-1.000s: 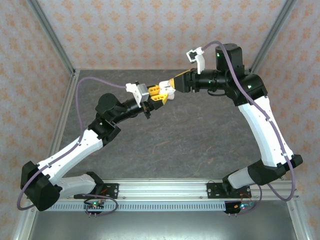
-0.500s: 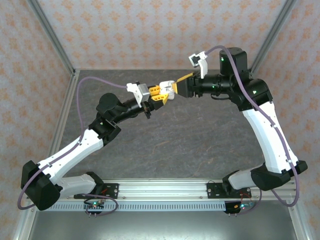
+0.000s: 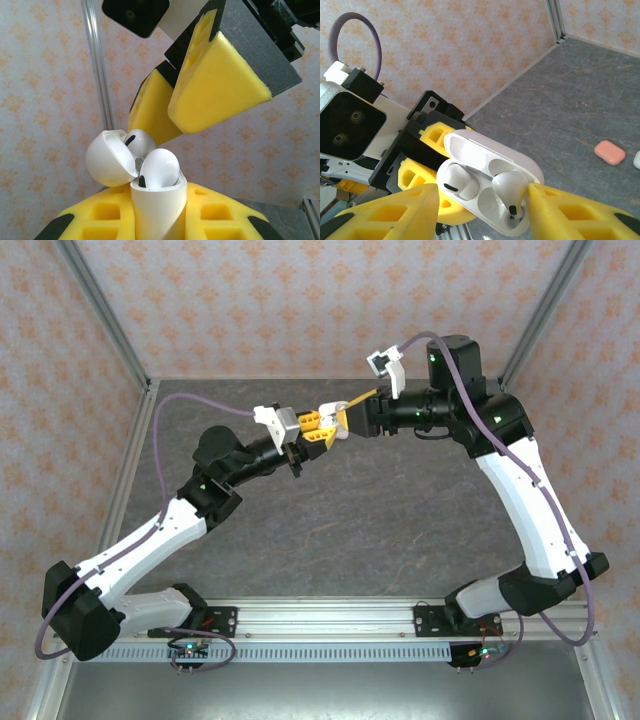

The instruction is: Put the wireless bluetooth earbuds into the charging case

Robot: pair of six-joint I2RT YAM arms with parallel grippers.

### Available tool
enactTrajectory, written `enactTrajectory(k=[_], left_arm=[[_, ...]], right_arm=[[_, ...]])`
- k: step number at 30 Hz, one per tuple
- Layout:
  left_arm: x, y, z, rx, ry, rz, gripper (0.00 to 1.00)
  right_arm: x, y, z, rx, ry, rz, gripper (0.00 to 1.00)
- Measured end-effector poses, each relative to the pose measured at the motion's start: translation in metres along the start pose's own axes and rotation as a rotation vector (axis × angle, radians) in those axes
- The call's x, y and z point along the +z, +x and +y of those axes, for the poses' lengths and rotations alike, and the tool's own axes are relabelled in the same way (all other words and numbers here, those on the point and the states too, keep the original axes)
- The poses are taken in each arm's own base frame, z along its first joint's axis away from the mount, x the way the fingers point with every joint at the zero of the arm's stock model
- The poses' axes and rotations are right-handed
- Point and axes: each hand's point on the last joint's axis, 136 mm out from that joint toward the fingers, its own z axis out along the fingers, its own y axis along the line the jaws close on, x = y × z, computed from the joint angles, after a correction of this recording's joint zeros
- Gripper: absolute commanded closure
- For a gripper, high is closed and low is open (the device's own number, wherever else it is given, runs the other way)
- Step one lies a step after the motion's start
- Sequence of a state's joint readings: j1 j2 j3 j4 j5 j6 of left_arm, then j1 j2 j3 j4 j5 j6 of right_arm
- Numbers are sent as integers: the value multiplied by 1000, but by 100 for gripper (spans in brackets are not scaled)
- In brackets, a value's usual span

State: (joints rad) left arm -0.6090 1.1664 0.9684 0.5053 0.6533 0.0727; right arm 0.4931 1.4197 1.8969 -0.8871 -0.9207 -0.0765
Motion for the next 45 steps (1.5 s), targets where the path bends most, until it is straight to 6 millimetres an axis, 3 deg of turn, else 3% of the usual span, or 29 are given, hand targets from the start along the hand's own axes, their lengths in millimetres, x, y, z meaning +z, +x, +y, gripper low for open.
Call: enactTrajectory(k=[7, 24, 33, 45], left_arm=[[0, 2, 0, -4, 0, 8, 100], [5, 6, -6, 13, -23, 23, 100], [11, 13, 1, 32, -84, 33, 100], [13, 18, 3, 28, -93, 45, 100]], right_arm=[[0, 2, -1, -8, 5, 7, 51], [-9, -1, -33, 58, 215, -27, 32], [-30, -12, -22, 172, 243, -114, 34], [-12, -1, -41, 260, 261, -55, 45]])
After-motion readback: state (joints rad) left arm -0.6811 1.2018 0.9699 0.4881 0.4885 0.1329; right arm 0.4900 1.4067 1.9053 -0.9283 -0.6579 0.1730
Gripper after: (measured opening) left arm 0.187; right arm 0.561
